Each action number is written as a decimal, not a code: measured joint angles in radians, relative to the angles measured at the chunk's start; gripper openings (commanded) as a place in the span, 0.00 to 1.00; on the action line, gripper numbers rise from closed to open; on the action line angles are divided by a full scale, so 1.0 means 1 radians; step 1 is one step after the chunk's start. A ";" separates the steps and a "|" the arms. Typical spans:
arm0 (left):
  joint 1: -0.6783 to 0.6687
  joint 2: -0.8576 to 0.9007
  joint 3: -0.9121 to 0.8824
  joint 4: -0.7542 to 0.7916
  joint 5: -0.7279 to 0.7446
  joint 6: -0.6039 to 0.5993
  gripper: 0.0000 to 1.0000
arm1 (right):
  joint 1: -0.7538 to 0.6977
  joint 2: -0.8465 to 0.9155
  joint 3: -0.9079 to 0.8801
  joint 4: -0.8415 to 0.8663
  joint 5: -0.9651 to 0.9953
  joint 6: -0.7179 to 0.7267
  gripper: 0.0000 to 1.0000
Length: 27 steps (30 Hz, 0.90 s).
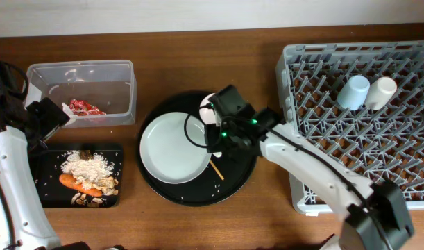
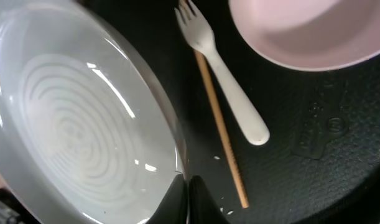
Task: Sort waste into correct bins and load items into the dishwasher rack
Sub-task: 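Lift the plate and stand it upright in the rack's back row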
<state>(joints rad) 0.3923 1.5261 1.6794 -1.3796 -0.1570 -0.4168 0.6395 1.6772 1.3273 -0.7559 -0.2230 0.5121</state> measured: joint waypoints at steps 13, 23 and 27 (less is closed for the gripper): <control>0.000 0.000 0.000 0.000 0.000 0.000 0.99 | -0.719 -0.271 0.216 -0.172 0.280 -0.317 0.04; 0.000 0.000 0.000 0.000 0.000 0.000 0.99 | -0.756 -0.054 0.216 -0.028 0.775 -0.422 0.04; 0.000 0.000 0.000 0.000 0.000 0.000 0.99 | -0.753 0.021 0.216 -0.028 0.822 -0.434 0.04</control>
<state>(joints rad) 0.3923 1.5261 1.6794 -1.3800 -0.1570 -0.4168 -0.1131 1.6978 1.5429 -0.7841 0.5987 0.0780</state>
